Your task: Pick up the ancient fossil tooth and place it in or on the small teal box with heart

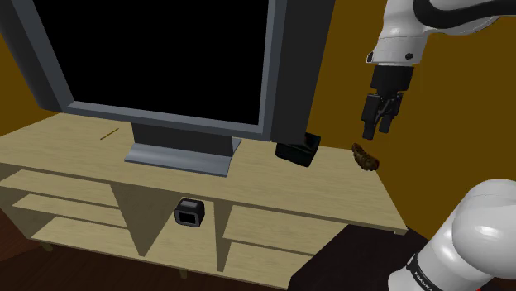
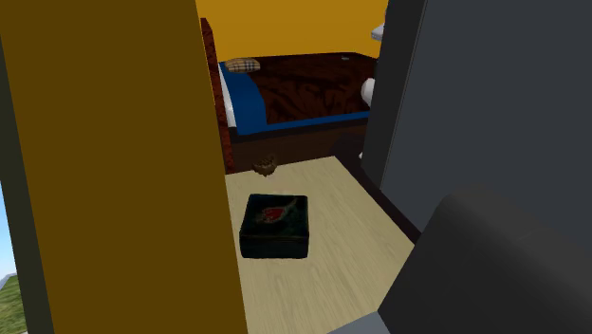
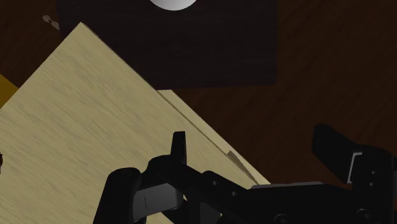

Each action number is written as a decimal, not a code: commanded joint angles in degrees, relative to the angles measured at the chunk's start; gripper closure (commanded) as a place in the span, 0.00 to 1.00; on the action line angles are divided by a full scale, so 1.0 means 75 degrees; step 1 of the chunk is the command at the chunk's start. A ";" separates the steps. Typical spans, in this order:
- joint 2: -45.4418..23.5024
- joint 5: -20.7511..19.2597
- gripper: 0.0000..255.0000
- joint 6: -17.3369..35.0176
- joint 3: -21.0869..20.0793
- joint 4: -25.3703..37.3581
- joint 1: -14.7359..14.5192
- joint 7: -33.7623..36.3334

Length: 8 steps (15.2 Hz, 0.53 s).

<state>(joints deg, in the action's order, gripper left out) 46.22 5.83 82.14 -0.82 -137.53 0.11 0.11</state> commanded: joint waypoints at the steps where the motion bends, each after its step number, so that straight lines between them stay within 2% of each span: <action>1: 0.0000 0.0000 0.00 0.0000 0.0000 0.0000 0.0000 0.0000; 8: -0.0442 -0.0852 0.00 0.1337 0.0779 -0.0775 0.0462 -0.0858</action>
<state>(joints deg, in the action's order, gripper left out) 44.04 0.54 90.22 3.96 -142.74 2.98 -5.16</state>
